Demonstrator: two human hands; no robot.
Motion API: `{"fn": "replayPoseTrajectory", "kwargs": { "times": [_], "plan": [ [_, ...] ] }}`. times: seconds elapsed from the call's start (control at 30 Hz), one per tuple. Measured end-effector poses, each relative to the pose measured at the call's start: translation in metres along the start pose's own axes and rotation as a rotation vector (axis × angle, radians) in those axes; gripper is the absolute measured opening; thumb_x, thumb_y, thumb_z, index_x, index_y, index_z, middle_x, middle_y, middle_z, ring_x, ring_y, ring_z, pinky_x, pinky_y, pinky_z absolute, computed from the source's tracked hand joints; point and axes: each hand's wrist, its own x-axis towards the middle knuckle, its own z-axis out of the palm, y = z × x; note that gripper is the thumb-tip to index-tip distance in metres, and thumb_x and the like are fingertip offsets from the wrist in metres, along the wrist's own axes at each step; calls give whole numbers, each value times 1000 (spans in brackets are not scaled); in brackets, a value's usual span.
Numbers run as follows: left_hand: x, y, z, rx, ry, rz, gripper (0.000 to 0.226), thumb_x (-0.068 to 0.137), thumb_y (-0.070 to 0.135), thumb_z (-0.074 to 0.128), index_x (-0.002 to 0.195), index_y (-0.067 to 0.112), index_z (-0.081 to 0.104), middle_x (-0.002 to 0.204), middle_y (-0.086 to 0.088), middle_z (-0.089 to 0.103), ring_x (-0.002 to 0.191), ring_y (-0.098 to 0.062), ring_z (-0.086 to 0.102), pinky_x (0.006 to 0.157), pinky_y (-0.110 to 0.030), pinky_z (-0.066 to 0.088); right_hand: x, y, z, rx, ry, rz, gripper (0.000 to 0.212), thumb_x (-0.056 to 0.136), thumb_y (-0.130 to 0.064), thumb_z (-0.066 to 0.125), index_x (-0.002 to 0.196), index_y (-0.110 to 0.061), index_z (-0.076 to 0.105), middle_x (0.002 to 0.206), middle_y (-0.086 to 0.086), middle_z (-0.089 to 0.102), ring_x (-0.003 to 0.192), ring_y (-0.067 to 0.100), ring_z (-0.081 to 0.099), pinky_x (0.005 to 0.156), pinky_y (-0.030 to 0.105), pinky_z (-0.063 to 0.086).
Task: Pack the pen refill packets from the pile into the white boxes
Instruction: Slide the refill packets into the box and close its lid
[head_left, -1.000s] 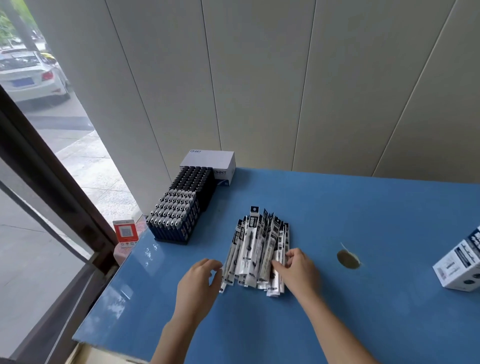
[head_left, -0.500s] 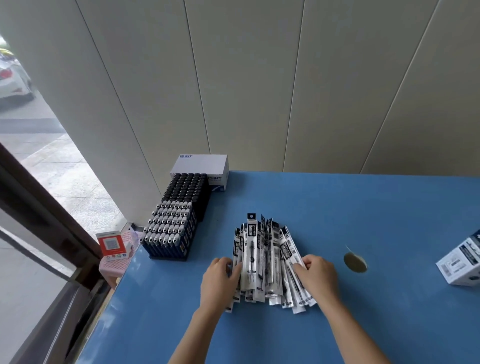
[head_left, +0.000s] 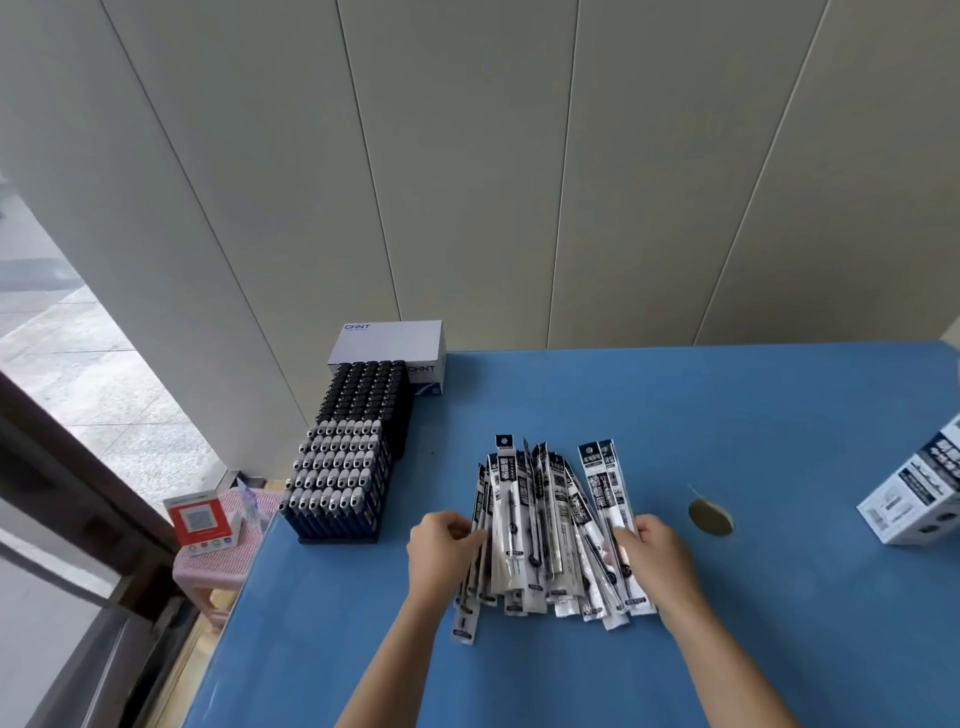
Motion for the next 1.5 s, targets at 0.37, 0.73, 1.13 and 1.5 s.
{"fn": "replayPoseTrajectory", "kwargs": {
  "times": [0.37,0.73,1.13,1.5],
  "plan": [
    [2,-17,-30,-64,0,11,19,85,22,64,68,18,55,62,6,56,60,-14,48,61,-26,37,-33,-14,13,367,-165,68,15,96,-7,38,101,-5,52,86,3,57,71,14,52,60,23,40],
    [-46,12,-30,-509,-335,23,16,97,14,44,102,1,52,82,-12,65,64,-20,67,55,-30,55,-64,4,-9,698,-192,31,16,96,-13,45,88,-6,56,73,3,58,57,11,46,50,18,43],
    [-140,96,81,-461,-486,78,22,100,18,36,84,9,49,68,-4,50,61,-16,46,63,-25,38,-87,69,-136,632,-184,-69,12,92,-13,53,92,-8,64,73,1,71,63,8,64,59,14,50],
    [-228,166,186,-635,-548,88,21,100,14,36,99,3,53,90,-5,65,72,-14,63,70,-22,53,-76,134,-264,363,-133,-162,22,96,-22,44,92,-13,63,84,-3,74,72,3,65,64,11,49]
  ]
}}
